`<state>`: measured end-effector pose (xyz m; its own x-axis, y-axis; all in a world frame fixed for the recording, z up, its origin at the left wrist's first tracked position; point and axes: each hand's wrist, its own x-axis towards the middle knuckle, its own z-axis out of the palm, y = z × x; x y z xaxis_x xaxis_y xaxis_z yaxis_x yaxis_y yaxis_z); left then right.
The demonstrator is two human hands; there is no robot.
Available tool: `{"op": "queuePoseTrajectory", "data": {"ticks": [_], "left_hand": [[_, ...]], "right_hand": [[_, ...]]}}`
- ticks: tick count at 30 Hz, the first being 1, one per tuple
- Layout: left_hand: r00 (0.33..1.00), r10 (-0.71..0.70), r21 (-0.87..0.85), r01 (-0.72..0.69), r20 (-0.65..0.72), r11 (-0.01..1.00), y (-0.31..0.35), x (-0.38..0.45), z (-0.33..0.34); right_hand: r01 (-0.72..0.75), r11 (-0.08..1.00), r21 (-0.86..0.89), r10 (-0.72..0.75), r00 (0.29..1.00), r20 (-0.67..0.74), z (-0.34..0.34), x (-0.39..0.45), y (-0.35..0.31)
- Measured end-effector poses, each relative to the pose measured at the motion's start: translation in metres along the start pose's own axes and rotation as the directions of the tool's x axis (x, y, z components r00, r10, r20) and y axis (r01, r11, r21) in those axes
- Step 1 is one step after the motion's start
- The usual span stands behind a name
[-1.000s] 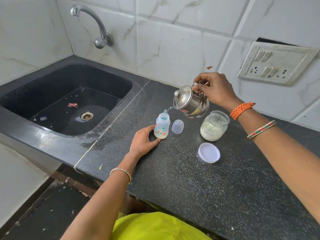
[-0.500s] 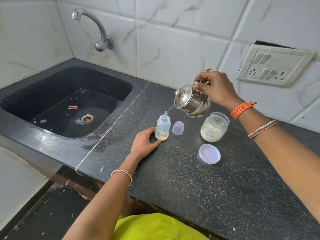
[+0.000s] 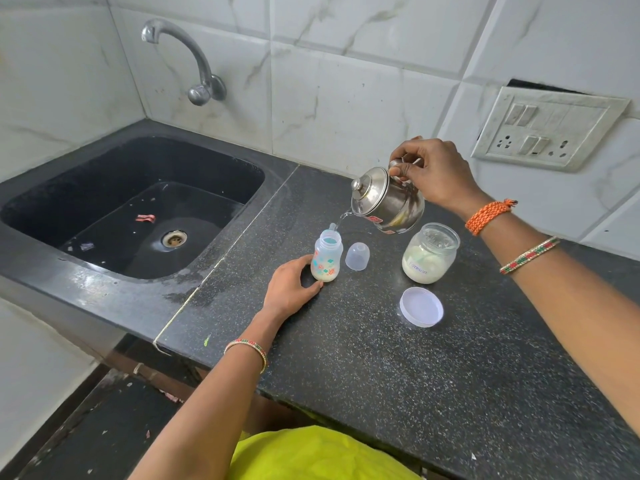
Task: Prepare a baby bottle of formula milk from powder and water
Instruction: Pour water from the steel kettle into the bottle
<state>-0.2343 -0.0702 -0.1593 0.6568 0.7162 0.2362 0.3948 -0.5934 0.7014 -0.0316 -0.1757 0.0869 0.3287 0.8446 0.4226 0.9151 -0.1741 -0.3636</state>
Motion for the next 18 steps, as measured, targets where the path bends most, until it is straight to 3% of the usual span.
{"op": "queuePoseTrajectory", "data": {"ticks": [18], "left_hand": [[1.000, -0.010, -0.014, 0.011, 0.018, 1.000, 0.0023, -0.0014, -0.0028]], "right_hand": [[0.017, 0.999, -0.043, -0.017, 1.000, -0.005, 0.0037, -0.0007, -0.0054]]}}
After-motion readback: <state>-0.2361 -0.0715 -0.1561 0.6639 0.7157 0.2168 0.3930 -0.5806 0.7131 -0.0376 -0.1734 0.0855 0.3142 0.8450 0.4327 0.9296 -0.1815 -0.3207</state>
